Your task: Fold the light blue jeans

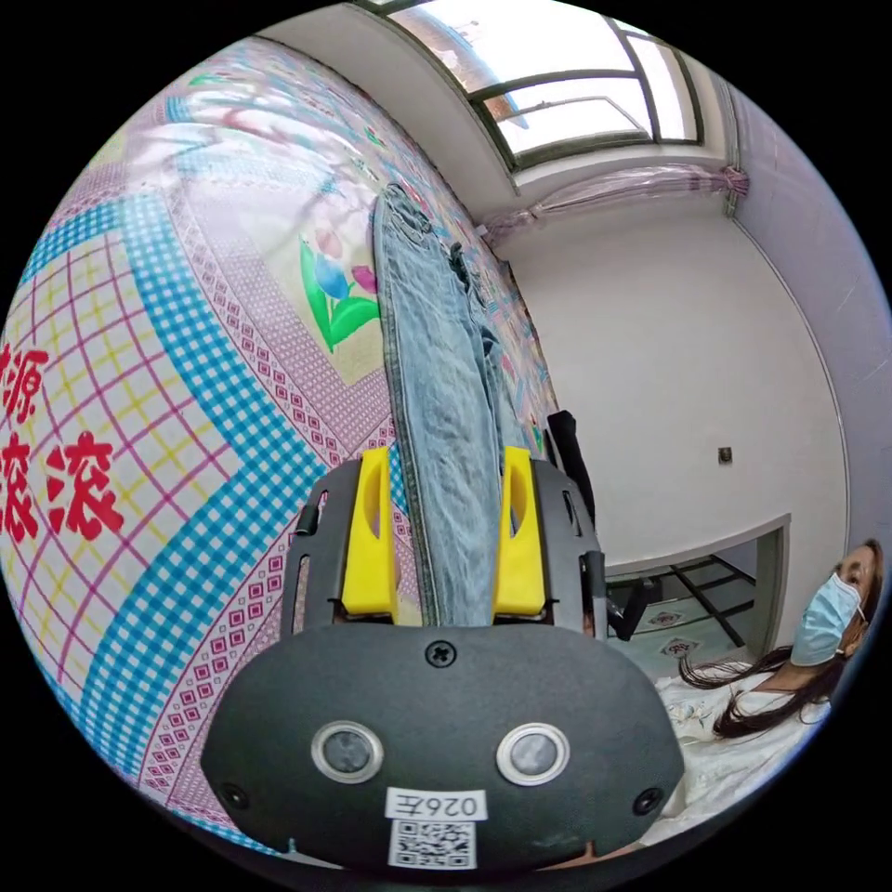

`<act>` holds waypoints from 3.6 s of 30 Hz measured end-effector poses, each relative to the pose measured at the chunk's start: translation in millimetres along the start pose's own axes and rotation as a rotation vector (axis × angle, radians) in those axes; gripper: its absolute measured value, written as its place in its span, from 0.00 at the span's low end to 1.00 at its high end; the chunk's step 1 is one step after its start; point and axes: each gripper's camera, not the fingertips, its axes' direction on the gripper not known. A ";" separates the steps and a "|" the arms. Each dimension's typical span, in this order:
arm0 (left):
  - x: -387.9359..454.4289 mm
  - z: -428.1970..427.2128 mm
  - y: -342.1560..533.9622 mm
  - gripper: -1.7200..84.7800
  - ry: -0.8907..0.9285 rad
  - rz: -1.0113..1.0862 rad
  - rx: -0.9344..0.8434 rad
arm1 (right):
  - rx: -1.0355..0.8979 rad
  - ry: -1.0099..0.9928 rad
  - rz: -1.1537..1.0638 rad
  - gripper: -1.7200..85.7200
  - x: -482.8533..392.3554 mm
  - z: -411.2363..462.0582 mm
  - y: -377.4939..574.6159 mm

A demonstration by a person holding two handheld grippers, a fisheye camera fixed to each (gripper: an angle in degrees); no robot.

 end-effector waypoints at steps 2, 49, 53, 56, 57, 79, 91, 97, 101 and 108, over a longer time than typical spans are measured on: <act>13.8 18.2 -34.3 0.23 -0.053 0.012 0.002 | 0.029 -0.010 0.053 0.01 16.3 0.4 -3.8; -5.5 259.3 -259.0 0.18 0.205 -0.043 -0.303 | 0.893 -0.240 0.425 0.01 -90.8 -293.7 245.8; -2.4 249.6 -230.0 0.18 0.212 -0.020 -0.282 | 0.774 -0.235 0.368 0.01 -106.6 -294.3 240.8; -0.1 225.1 -193.3 0.20 0.231 -0.009 -0.190 | 0.665 -0.195 0.425 0.02 -115.0 -274.4 253.5; -0.1 212.2 -177.4 0.20 0.229 -0.004 -0.152 | 0.632 -0.188 0.430 0.02 -117.7 -268.3 256.4; 30.0 162.0 -74.7 0.25 0.164 -0.065 -0.052 | -0.045 0.030 0.195 0.14 -357.4 -28.3 279.8; 34.4 209.3 -139.8 0.26 0.175 -0.007 -0.186 | -0.211 0.450 0.196 0.17 -476.9 84.3 220.5; 28.5 215.9 -157.1 0.26 0.195 -0.037 -0.199 | -0.269 0.570 0.209 0.03 -489.4 106.7 202.5; 21.3 200.5 -176.3 0.28 0.178 -0.077 -0.124 | -0.276 0.491 0.271 0.00 -479.5 66.7 204.0; 18.1 182.5 -226.6 0.29 0.039 -0.102 -0.034 | -0.191 0.371 0.389 0.00 -467.3 -39.6 219.4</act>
